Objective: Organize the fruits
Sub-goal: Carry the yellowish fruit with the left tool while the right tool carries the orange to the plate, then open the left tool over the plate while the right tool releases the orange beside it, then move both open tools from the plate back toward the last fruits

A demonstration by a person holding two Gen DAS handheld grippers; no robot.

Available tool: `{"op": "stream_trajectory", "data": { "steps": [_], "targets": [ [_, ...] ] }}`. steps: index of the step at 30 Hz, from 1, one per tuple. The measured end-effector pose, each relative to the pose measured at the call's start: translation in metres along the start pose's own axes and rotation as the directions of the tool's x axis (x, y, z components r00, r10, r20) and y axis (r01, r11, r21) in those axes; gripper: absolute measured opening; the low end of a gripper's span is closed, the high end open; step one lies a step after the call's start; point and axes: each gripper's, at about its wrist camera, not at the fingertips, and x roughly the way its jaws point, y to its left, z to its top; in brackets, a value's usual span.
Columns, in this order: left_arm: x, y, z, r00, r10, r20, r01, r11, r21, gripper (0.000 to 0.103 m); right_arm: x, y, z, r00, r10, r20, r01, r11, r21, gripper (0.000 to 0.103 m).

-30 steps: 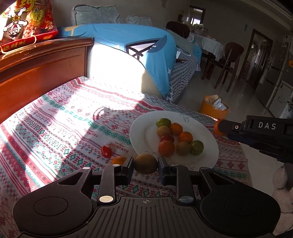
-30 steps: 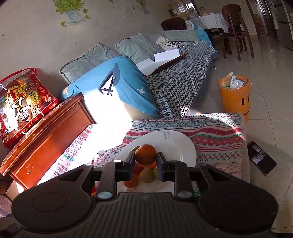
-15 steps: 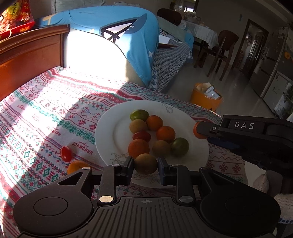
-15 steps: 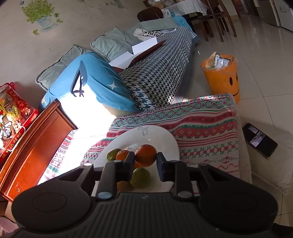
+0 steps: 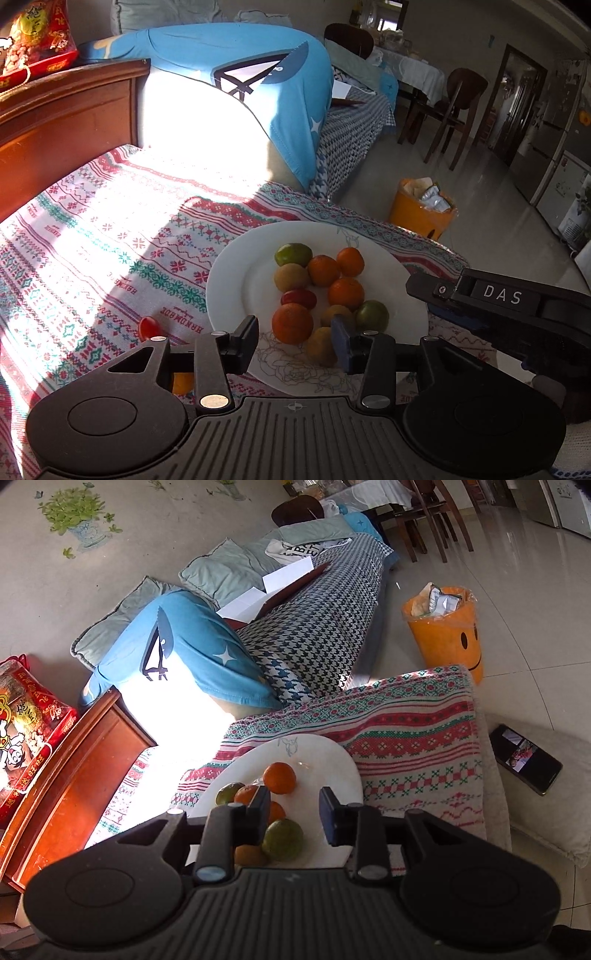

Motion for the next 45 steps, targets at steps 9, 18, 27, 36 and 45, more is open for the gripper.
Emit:
{"op": "stream_trajectory", "data": {
  "steps": [9, 18, 27, 36, 45],
  "targets": [
    [-0.021, 0.032, 0.006, 0.999, 0.039, 0.014, -0.039, 0.999, -0.014, 0.047, -0.009, 0.012, -0.009, 1.0, 0.013, -0.006, -0.013, 0.998, -0.061, 0.034],
    [-0.035, 0.064, 0.003, 0.995, 0.101, 0.001, -0.1, 0.995, -0.016, 0.048, -0.017, 0.03, -0.02, 0.999, 0.041, -0.021, -0.044, 0.987, -0.156, 0.034],
    [-0.038, 0.09, -0.001, 0.987, 0.16, -0.019, -0.161, 0.986, -0.05, 0.048, -0.017, 0.047, -0.037, 0.995, 0.072, -0.062, -0.085, 0.971, -0.224, 0.035],
    [-0.034, 0.112, -0.002, 0.98, 0.194, -0.034, -0.197, 0.974, -0.108, 0.046, -0.012, 0.074, -0.056, 0.982, 0.143, -0.126, -0.175, 0.94, -0.293, 0.036],
    [-0.024, 0.124, 0.002, 0.98, 0.193, -0.046, -0.198, 0.971, -0.137, 0.046, 0.01, 0.102, -0.084, 0.954, 0.192, -0.232, -0.265, 0.901, -0.344, 0.035]
  ]
}}
